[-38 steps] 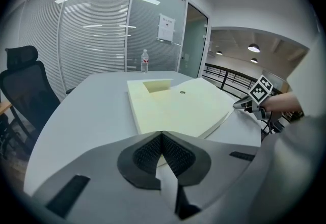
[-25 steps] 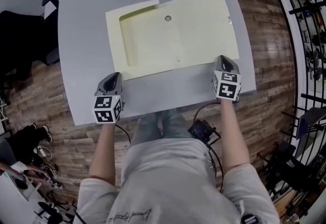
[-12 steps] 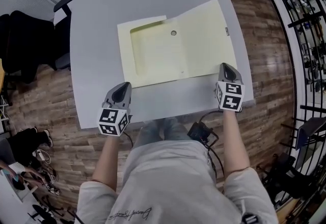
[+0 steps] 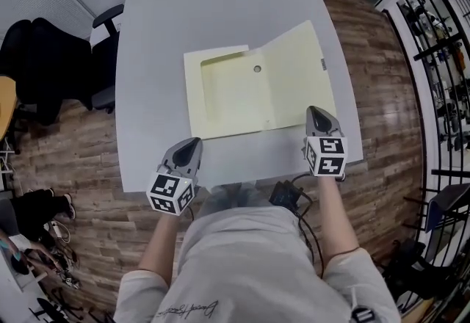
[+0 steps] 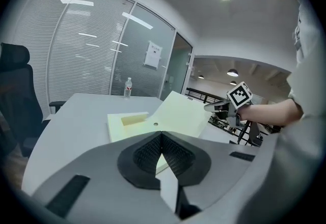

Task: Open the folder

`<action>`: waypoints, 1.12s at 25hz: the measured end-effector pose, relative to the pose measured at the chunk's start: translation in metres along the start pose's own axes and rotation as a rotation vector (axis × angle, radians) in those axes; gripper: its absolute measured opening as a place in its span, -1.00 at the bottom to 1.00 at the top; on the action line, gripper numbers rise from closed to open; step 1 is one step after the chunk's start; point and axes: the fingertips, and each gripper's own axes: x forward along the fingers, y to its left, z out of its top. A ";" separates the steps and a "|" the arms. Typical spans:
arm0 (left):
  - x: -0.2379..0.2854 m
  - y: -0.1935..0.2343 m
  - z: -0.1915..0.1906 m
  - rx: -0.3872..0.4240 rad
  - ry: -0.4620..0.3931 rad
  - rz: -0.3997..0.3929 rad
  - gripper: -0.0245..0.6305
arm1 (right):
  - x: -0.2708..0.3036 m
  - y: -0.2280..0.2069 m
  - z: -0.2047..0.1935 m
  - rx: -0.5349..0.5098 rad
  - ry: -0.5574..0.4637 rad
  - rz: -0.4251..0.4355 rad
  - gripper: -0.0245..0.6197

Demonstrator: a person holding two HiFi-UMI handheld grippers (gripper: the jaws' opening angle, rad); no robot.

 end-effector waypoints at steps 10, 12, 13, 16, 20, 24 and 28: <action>-0.022 -0.010 0.039 0.013 -0.105 -0.004 -0.90 | -0.025 0.084 0.037 0.009 -0.079 0.247 -0.85; -0.025 -0.011 0.047 0.009 -0.122 0.003 -0.90 | -0.032 0.104 0.042 0.038 -0.089 0.307 -0.85; -0.026 -0.012 0.050 0.008 -0.127 0.004 -0.90 | -0.036 0.113 0.044 0.050 -0.093 0.329 -0.85; -0.028 -0.015 0.057 0.005 -0.135 0.006 -0.90 | -0.045 0.140 0.051 0.064 -0.102 0.385 -0.85; -0.027 -0.012 0.061 0.013 -0.133 0.016 -0.90 | -0.051 0.164 0.057 0.056 -0.108 0.433 -0.85; -0.026 -0.011 0.066 0.016 -0.140 0.024 -0.90 | -0.055 0.174 0.059 0.062 -0.106 0.448 -0.85; -0.025 -0.012 0.072 0.032 -0.147 0.022 -0.90 | -0.058 0.183 0.060 0.051 -0.105 0.461 -0.85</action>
